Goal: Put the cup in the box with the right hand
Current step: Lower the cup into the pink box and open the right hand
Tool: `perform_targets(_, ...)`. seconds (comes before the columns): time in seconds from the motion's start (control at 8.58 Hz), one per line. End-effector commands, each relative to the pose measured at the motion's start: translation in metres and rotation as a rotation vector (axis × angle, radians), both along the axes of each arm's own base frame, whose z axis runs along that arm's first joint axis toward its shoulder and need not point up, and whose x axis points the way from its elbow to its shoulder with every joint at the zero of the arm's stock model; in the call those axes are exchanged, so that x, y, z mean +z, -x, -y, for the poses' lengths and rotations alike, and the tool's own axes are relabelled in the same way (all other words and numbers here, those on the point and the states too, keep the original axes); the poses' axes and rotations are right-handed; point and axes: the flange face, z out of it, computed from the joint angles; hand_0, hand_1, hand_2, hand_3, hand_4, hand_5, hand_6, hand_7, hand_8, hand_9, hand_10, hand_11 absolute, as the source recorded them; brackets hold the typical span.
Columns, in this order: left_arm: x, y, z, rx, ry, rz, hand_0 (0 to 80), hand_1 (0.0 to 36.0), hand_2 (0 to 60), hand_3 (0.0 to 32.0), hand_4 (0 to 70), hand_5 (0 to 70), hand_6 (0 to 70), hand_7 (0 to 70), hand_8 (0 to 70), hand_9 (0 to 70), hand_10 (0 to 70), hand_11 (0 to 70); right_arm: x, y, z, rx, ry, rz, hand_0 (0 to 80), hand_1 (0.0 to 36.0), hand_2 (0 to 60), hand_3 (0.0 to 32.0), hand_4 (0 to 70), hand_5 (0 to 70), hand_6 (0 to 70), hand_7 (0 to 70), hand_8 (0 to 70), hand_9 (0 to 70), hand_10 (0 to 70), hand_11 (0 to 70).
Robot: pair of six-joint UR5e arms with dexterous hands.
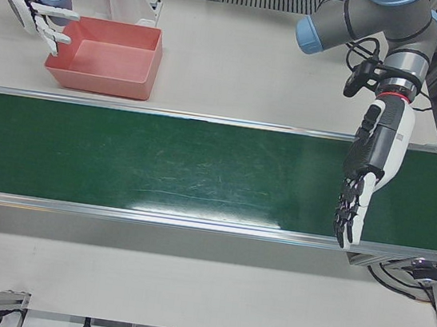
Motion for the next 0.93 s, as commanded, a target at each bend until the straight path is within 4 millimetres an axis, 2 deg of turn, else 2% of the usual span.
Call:
perform_targets(0.0,0.000,0.001,0.000,-0.002,0.000,0.000,0.0,0.0,0.0,0.0,0.0,0.0,0.0,0.0,0.0,0.0,0.0,0.0,0.000,0.000,-0.001,-0.001,0.000,0.001,36.3,2.7,8.0,0.0,19.3,0.7,5.3,23.6,0.0,3.3,1.1,2.2)
perform_targets(0.12,0.000,0.000,0.000,0.001,0.000,0.000,0.0,0.0,0.0,0.0,0.0,0.0,0.0,0.0,0.0,0.0,0.0,0.0,0.000,0.000,-0.001,-0.001,0.000,0.000,39.5,1.1,2.6,0.0,21.9,0.7,5.4,24.0,0.0,3.4,1.2,2.3)
perform_targets(0.23,0.000,0.001,0.000,-0.001,0.000,0.000,0.0,0.0,0.0,0.0,0.0,0.0,0.0,0.0,0.0,0.0,0.0,0.0,0.000,0.001,-0.001,-0.003,0.000,0.000,39.5,1.4,2.9,0.0,22.1,0.8,5.4,24.2,0.0,3.4,1.3,2.5)
perform_targets(0.35,0.000,0.000,0.000,-0.001,-0.001,0.000,0.0,0.0,0.0,0.0,0.0,0.0,0.0,0.0,0.0,0.0,0.0,0.0,0.000,0.001,-0.001,-0.003,0.000,0.000,37.5,2.6,6.0,0.0,21.4,0.9,5.6,24.8,0.1,3.5,1.5,2.7)
perform_targets(0.47,0.000,0.000,0.000,-0.001,0.000,0.000,0.0,0.0,0.0,0.0,0.0,0.0,0.0,0.0,0.0,0.0,0.0,0.0,0.000,0.000,-0.001,-0.003,0.002,0.003,39.0,2.1,3.2,0.0,22.6,0.9,5.8,25.8,0.1,3.7,1.7,3.0)
perform_targets(0.58,0.000,0.001,0.000,-0.002,0.000,0.000,0.0,0.0,0.0,0.0,0.0,0.0,0.0,0.0,0.0,0.0,0.0,0.0,-0.001,-0.010,0.005,0.006,0.006,0.016,45.2,18.2,36.7,0.0,18.4,4.6,7.8,30.8,1.1,7.1,3.5,6.8)
perform_targets(0.7,0.000,0.000,0.000,0.001,-0.001,0.000,0.0,0.0,0.0,0.0,0.0,0.0,0.0,0.0,0.0,0.0,0.0,0.0,-0.006,-0.044,0.026,0.061,0.002,0.034,63.4,36.0,60.0,0.0,18.6,14.8,15.6,55.8,12.1,24.6,10.6,19.9)
perform_targets(0.82,0.000,0.000,0.000,0.001,0.000,0.000,0.0,0.0,0.0,0.0,0.0,0.0,0.0,0.0,0.0,0.0,0.0,0.0,0.000,-0.087,0.057,0.151,-0.003,0.026,78.6,36.0,60.0,0.0,27.4,16.8,21.7,70.0,22.8,42.1,16.6,28.6)
